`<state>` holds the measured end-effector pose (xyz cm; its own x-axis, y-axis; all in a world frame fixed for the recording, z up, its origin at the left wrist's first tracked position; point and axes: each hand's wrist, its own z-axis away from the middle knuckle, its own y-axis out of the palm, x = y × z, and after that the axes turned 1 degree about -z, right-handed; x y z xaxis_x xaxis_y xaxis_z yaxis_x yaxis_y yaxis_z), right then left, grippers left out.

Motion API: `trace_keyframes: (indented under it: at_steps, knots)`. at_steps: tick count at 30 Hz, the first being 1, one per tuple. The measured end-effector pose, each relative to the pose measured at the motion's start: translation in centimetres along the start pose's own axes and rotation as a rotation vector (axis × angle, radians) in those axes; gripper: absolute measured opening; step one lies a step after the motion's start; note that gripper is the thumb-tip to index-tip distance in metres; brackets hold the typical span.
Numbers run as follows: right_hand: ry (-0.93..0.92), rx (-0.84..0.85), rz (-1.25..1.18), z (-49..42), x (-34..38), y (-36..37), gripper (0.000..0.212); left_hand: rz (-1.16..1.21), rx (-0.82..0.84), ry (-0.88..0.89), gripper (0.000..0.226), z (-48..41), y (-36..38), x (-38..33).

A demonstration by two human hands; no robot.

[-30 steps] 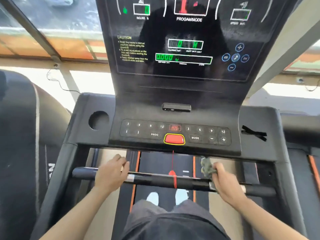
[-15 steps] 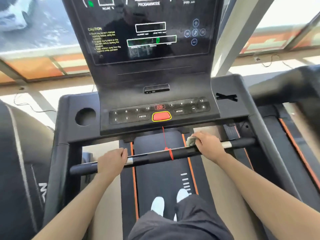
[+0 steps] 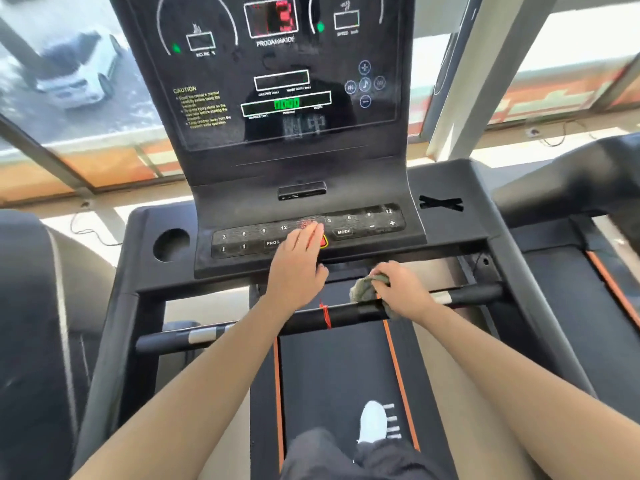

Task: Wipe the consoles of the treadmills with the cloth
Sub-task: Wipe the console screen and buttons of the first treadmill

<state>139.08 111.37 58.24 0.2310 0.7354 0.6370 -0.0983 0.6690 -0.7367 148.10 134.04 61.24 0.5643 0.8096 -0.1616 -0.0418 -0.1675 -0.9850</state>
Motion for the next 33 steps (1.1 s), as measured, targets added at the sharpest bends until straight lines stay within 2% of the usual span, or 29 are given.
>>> trace_keyframes:
  at_steps: [2, 6, 10, 15, 19, 23, 26, 33]
  knots:
    - [-0.008, -0.046, -0.053, -0.4, 0.0, -0.6, 0.011, 0.003, 0.042, -0.042, 0.065, -0.6, 0.3, -1.0]
    - [-0.036, -0.133, -0.132, 0.0, 0.8, -1.2, 0.016, -0.024, 0.056, -0.063, 0.048, -1.7, -0.6, -1.5]
    - [-0.054, -0.192, -0.214, 0.9, 0.9, -1.6, 0.015, 0.084, -0.037, -0.078, 0.062, 1.5, -0.8, -1.2]
    - [-0.022, -0.224, -0.304, 1.6, 1.5, -1.8, 0.018, 0.135, -0.141, -0.068, 0.060, 2.8, -0.8, -1.2]
    - [-0.021, -0.306, -0.348, 1.4, 2.7, -2.0, 0.020, 0.145, -0.064, -0.075, 0.058, 2.4, -0.7, -0.5]
    - [0.068, -0.419, -0.424, 0.7, 4.2, -3.0, 0.027, 0.176, -0.026, -0.075, 0.056, 2.6, -0.2, 0.1]
    - [0.073, -0.493, -0.433, -0.4, 4.9, -4.2, 0.021, 0.192, -0.037, -0.077, 0.054, 1.9, -0.2, 0.8]
    - [0.074, -0.545, -0.497, -4.6, 6.0, -7.5, 0.028, 0.196, -0.082, -0.094, 0.048, 0.8, 0.2, 1.6]
